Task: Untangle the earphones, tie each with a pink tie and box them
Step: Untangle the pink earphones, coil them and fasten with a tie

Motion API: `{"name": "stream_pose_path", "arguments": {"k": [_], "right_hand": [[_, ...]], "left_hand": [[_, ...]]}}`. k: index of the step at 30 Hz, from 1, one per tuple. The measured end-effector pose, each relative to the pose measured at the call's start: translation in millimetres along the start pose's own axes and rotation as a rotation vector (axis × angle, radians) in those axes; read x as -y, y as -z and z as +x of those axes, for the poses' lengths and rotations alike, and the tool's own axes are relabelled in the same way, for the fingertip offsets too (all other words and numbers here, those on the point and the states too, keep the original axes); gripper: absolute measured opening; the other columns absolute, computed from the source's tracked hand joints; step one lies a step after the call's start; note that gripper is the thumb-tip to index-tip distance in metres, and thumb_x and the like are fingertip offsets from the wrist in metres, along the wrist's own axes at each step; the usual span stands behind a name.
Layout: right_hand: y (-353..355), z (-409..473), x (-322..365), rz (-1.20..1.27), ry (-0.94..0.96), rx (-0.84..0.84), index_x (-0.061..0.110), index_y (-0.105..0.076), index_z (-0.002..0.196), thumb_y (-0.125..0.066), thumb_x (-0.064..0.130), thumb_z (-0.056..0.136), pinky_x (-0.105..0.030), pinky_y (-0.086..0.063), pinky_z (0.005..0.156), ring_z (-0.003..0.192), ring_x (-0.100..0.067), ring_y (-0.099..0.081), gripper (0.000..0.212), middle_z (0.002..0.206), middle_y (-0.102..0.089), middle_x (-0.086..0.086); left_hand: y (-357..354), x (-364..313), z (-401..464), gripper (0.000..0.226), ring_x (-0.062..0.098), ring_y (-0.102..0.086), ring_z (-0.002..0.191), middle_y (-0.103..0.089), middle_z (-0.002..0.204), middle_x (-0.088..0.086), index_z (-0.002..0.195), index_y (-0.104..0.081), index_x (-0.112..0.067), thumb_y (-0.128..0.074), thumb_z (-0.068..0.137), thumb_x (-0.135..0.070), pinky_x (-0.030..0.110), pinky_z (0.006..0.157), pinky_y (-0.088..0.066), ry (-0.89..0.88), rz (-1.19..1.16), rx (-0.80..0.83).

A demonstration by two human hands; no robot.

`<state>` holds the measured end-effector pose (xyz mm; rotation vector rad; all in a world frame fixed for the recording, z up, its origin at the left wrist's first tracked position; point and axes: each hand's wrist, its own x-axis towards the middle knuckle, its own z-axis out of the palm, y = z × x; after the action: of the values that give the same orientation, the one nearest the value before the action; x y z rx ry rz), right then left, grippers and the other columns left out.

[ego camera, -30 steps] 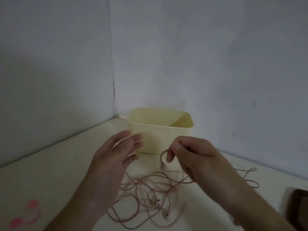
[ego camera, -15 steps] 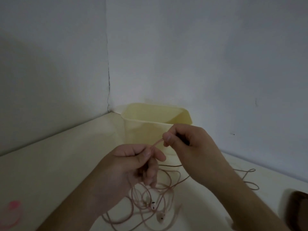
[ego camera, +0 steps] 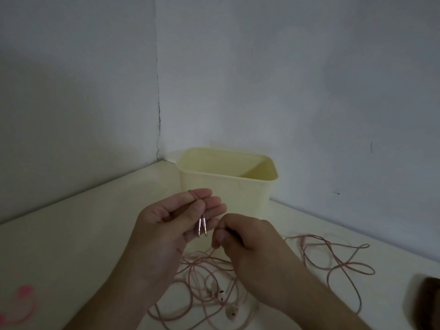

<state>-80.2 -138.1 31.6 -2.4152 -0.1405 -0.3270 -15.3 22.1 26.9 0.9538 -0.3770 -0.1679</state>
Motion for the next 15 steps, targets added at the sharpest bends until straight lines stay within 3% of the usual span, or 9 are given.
{"name": "stream_pose_path", "arguments": {"k": [5,10,15], "right_hand": [[-4.6,-1.7,0.1,-0.065,0.018,0.034,0.023,-0.065,0.09,-0.053,0.027,0.106,-0.021,-0.041,0.062,0.07,-0.005,-0.056,0.02,0.07,-0.06,0.017],[-10.4,-4.0,4.6,-0.124,0.026,0.06,0.023,-0.064,0.096,-0.05,0.034,0.107,-0.035,-0.048,0.068,0.068,-0.012,-0.053,0.021,0.072,-0.057,0.008],[-9.8,-3.2,1.4,-0.107,0.019,0.037,0.025,-0.065,0.095,-0.051,0.031,0.105,-0.033,-0.047,0.069,0.07,-0.009,-0.052,0.018,0.072,-0.057,0.011]], "left_hand": [[-2.8,2.7,-1.6,0.035,0.039,-0.076,0.104,-0.075,0.11,0.029,0.116,-0.066,0.012,-0.058,0.083,0.004,0.029,0.079,-0.063,-0.02,-0.134,-0.017],[-0.6,4.7,-0.7,0.034,0.042,-0.076,0.104,-0.075,0.11,0.029,0.116,-0.066,0.012,-0.059,0.083,0.006,0.036,0.083,-0.063,-0.05,-0.099,-0.021],[1.5,5.9,1.4,0.033,0.043,-0.075,0.104,-0.075,0.109,0.029,0.115,-0.067,0.012,-0.06,0.083,0.005,0.036,0.084,-0.063,-0.067,-0.061,-0.029]]}}
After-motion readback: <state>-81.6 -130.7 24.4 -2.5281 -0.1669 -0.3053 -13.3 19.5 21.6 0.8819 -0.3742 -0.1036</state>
